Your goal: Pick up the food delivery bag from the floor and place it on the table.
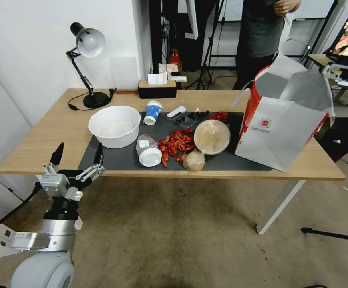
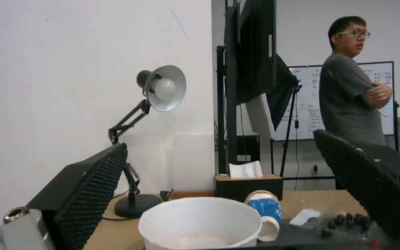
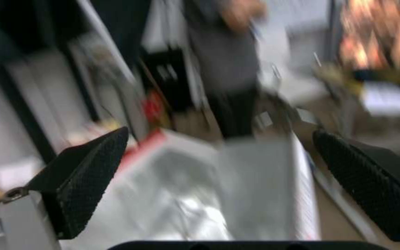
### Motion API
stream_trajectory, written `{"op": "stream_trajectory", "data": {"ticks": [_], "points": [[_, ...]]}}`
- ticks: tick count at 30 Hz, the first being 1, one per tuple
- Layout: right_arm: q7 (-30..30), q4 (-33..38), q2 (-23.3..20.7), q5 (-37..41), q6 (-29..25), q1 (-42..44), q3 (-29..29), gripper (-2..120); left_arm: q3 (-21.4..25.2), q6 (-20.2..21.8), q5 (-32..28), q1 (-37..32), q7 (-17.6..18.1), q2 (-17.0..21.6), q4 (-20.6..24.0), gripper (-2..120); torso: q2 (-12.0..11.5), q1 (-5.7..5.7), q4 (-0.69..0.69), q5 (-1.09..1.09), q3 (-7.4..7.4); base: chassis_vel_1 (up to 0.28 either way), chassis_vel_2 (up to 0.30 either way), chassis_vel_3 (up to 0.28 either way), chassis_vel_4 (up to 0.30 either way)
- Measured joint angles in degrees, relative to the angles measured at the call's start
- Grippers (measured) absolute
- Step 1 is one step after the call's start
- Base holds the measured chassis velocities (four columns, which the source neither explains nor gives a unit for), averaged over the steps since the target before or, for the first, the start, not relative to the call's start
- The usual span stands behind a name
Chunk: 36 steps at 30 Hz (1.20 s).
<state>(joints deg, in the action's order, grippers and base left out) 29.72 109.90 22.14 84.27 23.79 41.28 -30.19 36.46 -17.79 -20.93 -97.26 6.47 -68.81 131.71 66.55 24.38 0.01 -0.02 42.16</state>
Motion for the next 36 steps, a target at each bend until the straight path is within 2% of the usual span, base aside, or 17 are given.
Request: {"op": "stream_trajectory", "data": {"ticks": [1, 2, 4, 5, 6, 7, 8, 9, 10, 11, 12, 13, 14, 16, 19, 29, 36], "points": [[-3.63, 4.26, 1.33, -3.98, -5.24, 7.08, -5.08, 100, 0.05, -0.06, 0.04, -0.01, 0.0, 0.0, 0.06, 100, 0.0, 0.0, -0.01, 0.0, 0.0, 0.0, 0.0, 0.0, 0.0], [-5.57, 7.67, 2.79, -6.7, -8.23, 11.75, -8.19, 100, 0.12, -0.16, 0.07, -0.02, 0.0, -0.01, 0.12, 100, 0.0, 0.0, -0.03, 0.03, 0.0, 0.0, 0.0, 0.0, 0.0], [-6.33, 9.09, 3.71, -8.34, -9.61, 13.72, -9.24, 100, 0.14, -0.23, 0.07, -0.04, 0.0, -0.03, 0.15, 100, 0.0, 0.0, -0.02, 0.0, -0.01, 0.0, 0.0, 0.0, 0.0], [-7.84, 12.32, 6.57, -13.61, -13.36, 18.11, -10.79, 100, 0.18, -0.3, 0.07, -0.16, -0.01, -0.1, 0.16, 100, 0.0, -0.01, -0.02, 0.0, -0.01, 0.0, 0.0, 0.0, 0.0], [-7.84, 12.32, 6.57, -13.61, -13.36, 18.11, -10.79, 100, 0.18, -0.3, 0.07, -0.16, -0.01, -0.1, 0.16, 100, 0.0, -0.01, -0.02, 0.0, -0.01, 0.0, 0.0, 0.0, 0.0], [-8.94, 14.37, 8.83, -17.61, -16.37, 21.52, -11.51, 100, 0.18, -0.43, 0.1, -0.25, -0.01, -0.2, 0.17, 100, 0.0, -0.01, 0.01, 0.03, -0.01, 0.0, 0.0, 0.0, 0.0], [-10.3, 16.09, 11.25, -21.72, -19.85, 25.12, -11.77, 100, 0.17, -0.49, 0.14, -0.34, -0.02, -0.38, 0.17, 100, 0.0, -0.01, 0.01, 0.02, 0.0, 0.0, 0.0, 0.0, 0.0], [-10.3, 16.09, 11.25, -21.72, -19.85, 25.12, -11.77, 100, 0.17, -0.49, 0.14, -0.34, -0.02, -0.38, 0.17, 100, 0.0, -0.01, 0.01, 0.02, 0.0, 0.0, 0.0, 0.0, 0.0], [-11.08, 17.03, 12.79, -24.24, -22.06, 27.33, -11.8, 100, 0.17, -0.54, 0.16, -0.4, -0.02, -0.5, 0.17, 100, 0.0, 0.0, 0.01, 0.0, 0.0, 0.0, 0.0, 0.0, 0.0], [-12.76, 18.97, 16.28, -29.49, -27.0, 32.39, -11.1, 100, 0.15, -0.98, 0.21, -0.55, -0.12, -0.62, 0.02, 100, 0.0, -0.01, -0.01, 0.01, -0.01, 0.0, 0.0, 0.0, 0.0], [-13.41, 19.61, 18.19, -32.44, -29.53, 34.91, -10.24, 100, 0.15, -1.37, 0.27, -0.68, -0.19, -0.64, -0.23, 100, 0.0, -0.01, -0.01, 0.02, -0.01, 0.0, 0.0, 0.0, 0.0], [-13.41, 19.61, 18.19, -32.44, -29.53, 34.91, -10.24, 100, 0.15, -1.37, 0.27, -0.68, -0.19, -0.64, -0.23, 100, 0.0, -0.01, -0.01, 0.02, -0.01, 0.0, 0.0, 0.0, 0.0], [-14.17, 20.0, 20.75, -37.0, -33.1, 38.45, -9.05, 100, 0.12, -1.68, 0.29, -0.87, -0.31, -0.63, -0.45, 100, 0.0, -0.01, -0.01, 0.01, -0.01, 0.0, 0.0, 0.0, 0.0], [-14.39, 20.0, 22.04, -39.62, -34.84, 40.33, -8.44, 100, 0.12, -1.8, 0.29, -0.93, -0.38, -0.57, -0.61, 100, 0.0, -0.01, 0.0, 0.03, -0.01, 0.0, 0.0, 0.0, 0.0], [-14.13, 18.94, 26.2, -48.28, -40.95, 46.88, -6.76, 100, -0.13, -2.2, 0.35, -0.95, -0.92, -0.48, -1.65, 100, 0.0, -0.01, -0.01, 0.01, -0.01, 0.0, 0.0, 0.0, 0.0], [-12.54, 13.87, 31.12, -51.35, -45.77, 55.32, -5.36, 100, -1.46, -4.05, 0.86, -1.14, -2.76, -1.33, -5.27, 100, 0.01, -0.01, -0.01, 0.02, -0.01, 0.0, 0.0, 0.0, 0.0], [-14.59, 9.69, 32.59, -49.87, -46.48, 57.65, -3.13, 100, -1.37, -6.51, 0.88, -1.52, -4.13, -1.68, -10.62, 100, 0.0, 0.0, 0.0, 0.01, 0.0, 0.0, 0.0, 0.0, 0.0]]}}
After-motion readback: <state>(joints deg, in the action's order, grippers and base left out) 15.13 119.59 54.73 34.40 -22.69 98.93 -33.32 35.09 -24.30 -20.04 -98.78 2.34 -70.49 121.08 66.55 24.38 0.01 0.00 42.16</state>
